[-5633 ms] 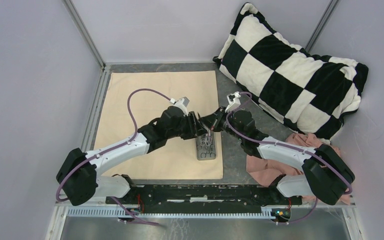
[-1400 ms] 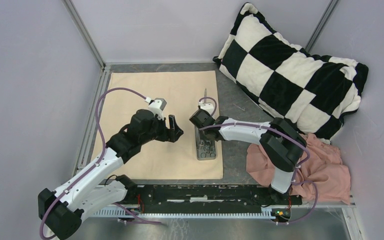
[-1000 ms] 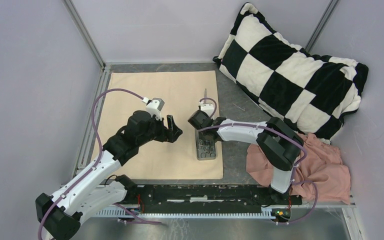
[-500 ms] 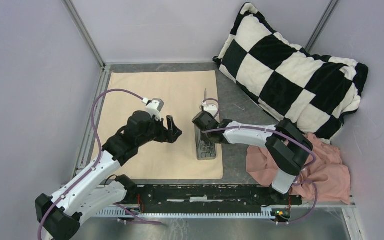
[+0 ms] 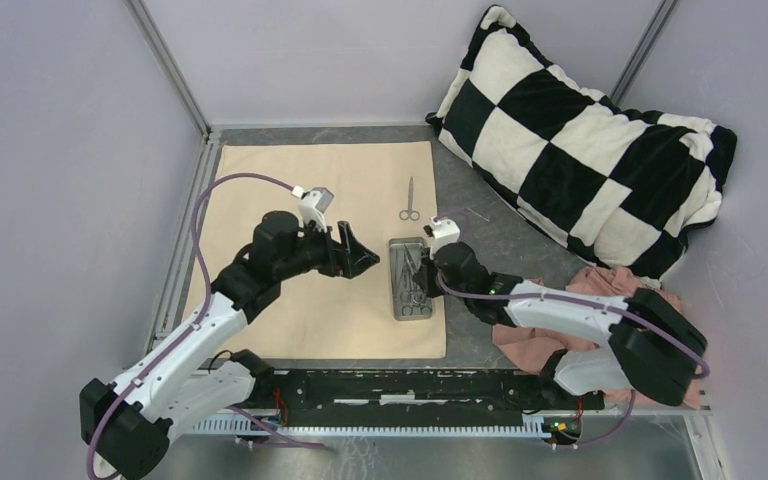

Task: Open and lay out the surgical kit
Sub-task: Pick up the medical item from the container, then place the medical item in the surgical kit.

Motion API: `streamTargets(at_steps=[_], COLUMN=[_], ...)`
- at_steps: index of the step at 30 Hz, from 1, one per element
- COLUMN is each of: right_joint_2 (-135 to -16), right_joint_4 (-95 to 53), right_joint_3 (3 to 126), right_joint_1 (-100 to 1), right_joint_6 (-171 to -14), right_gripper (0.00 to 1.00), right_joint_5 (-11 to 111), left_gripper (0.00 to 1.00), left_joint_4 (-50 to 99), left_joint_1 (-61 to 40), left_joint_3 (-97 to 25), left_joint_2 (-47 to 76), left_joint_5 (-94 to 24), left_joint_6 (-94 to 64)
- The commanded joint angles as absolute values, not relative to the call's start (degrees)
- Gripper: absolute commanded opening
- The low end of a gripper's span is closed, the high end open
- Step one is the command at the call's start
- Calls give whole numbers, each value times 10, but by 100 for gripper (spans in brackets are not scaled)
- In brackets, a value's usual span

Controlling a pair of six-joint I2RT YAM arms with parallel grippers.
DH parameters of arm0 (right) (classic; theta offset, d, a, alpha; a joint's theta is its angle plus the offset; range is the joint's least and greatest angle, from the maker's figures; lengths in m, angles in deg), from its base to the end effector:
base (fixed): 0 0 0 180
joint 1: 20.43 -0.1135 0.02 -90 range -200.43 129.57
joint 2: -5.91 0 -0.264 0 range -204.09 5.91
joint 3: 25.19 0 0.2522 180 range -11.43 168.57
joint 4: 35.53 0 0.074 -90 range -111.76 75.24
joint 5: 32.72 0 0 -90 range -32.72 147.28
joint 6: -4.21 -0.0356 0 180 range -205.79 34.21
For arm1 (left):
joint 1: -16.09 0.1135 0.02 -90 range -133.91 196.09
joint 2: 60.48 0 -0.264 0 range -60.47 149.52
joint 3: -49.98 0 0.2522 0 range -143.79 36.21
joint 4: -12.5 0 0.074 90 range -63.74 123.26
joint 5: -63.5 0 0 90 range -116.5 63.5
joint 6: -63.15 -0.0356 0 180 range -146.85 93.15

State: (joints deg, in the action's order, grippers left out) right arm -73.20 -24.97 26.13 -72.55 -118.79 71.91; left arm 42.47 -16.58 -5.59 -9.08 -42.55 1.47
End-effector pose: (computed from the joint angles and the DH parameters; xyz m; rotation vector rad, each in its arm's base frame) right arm 0.1780 0.2141 0.1879 -0.2372 2.2549 0.5268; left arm 0.1666 -0.1185 0.2911 0.2689 2.1199 -0.9362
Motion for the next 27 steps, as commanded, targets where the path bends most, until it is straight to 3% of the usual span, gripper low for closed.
streamTargets(at_steps=[1,6,11,18,27], right_joint_2=[-631,-575,-569,-585,-606], right_joint_4=[-435,-544,-685,-757,-856], right_joint_3=[207,182,186,228,243], right_joint_1=[-723,-713,-698,-692,-688], right_joint_6=[-1097,-1071,-1154,-1211,-1291], right_gripper=[0,0,0,0,0], right_joint_5=[635,494,351,258,192], left_gripper=[86,78,76,76,73], left_joint_4=[273,57,-198,-291,-424], left_joint_1=[-131,-110,-107,-107,-108], left_joint_3=[-50,16,84,109,112], left_joint_2=[-89,-83,-104,-151,-122], left_joint_5=[-563,-666,-716,-697,-747], left_joint_6=[102,211,309,335,405])
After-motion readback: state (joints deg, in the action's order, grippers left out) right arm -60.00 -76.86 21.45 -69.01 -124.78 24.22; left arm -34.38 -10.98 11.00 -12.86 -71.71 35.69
